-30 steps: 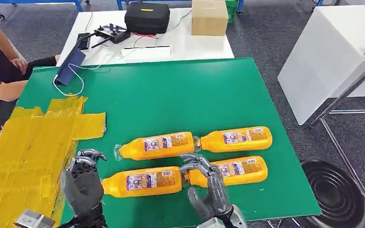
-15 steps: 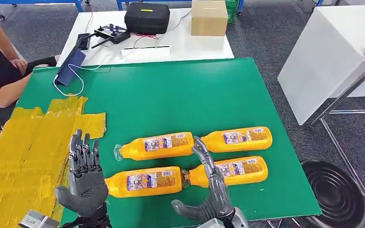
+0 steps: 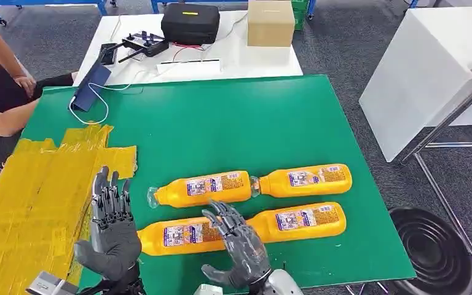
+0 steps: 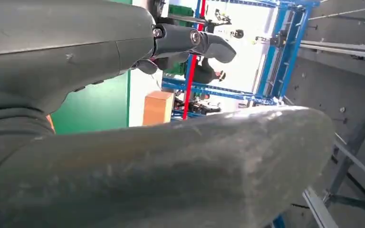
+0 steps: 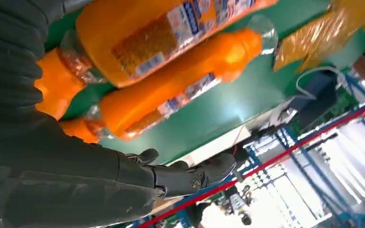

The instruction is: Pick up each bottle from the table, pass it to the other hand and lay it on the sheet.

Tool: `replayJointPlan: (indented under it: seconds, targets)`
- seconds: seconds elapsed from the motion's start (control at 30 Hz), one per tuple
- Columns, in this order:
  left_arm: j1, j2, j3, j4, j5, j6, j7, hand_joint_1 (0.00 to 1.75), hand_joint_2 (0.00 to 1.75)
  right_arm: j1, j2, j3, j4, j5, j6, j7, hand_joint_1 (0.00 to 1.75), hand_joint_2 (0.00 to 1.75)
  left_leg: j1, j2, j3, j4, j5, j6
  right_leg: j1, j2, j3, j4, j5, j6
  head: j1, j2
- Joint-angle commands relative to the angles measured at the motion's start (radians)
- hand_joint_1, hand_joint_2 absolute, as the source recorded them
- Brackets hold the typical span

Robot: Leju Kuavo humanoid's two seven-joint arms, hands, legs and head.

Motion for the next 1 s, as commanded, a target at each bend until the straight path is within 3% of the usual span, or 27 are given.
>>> replayJointPlan:
  seconds: [0.03, 0.23, 0.63, 1.0]
  targets:
    - [-0.018, -0.026, 0.021, 0.049, -0.013, -0.017, -0.03, 0.0, 0.0, -0.091, -0.006, 0.093, 0.168, 0.044, 0.055, 0.036, 0.0, 1.75, 0.001, 0.001, 0.004, -0.001, -0.001, 0.0, 0.001, 0.002, 0.004, -0.002, 0.0, 0.0, 0.0, 0.0]
    - [-0.021, -0.03, 0.034, 0.058, -0.015, -0.036, -0.032, 0.0, 0.0, -0.113, -0.011, 0.113, 0.19, 0.067, 0.089, 0.054, 0.0, 1.75, 0.001, 0.0, 0.004, -0.001, -0.001, -0.001, 0.001, 0.001, 0.004, -0.002, 0.0, 0.0, 0.0, 0.0]
    - [-0.026, -0.041, 0.055, 0.066, -0.016, -0.06, -0.033, 0.0, 0.0, -0.213, 0.002, 0.127, 0.316, 0.179, 0.117, 0.192, 0.0, 1.75, 0.0, 0.0, 0.003, -0.001, 0.0, 0.0, 0.0, 0.001, 0.003, -0.001, 0.0, 0.0, 0.0, 0.0]
    - [-0.025, -0.043, 0.055, 0.065, -0.016, -0.066, -0.032, 0.0, 0.0, -0.241, 0.003, 0.131, 0.335, 0.219, 0.115, 0.233, 0.0, 1.75, 0.001, 0.0, 0.004, 0.0, -0.001, -0.001, 0.001, 0.001, 0.004, -0.001, -0.001, 0.0, 0.0, 0.0]
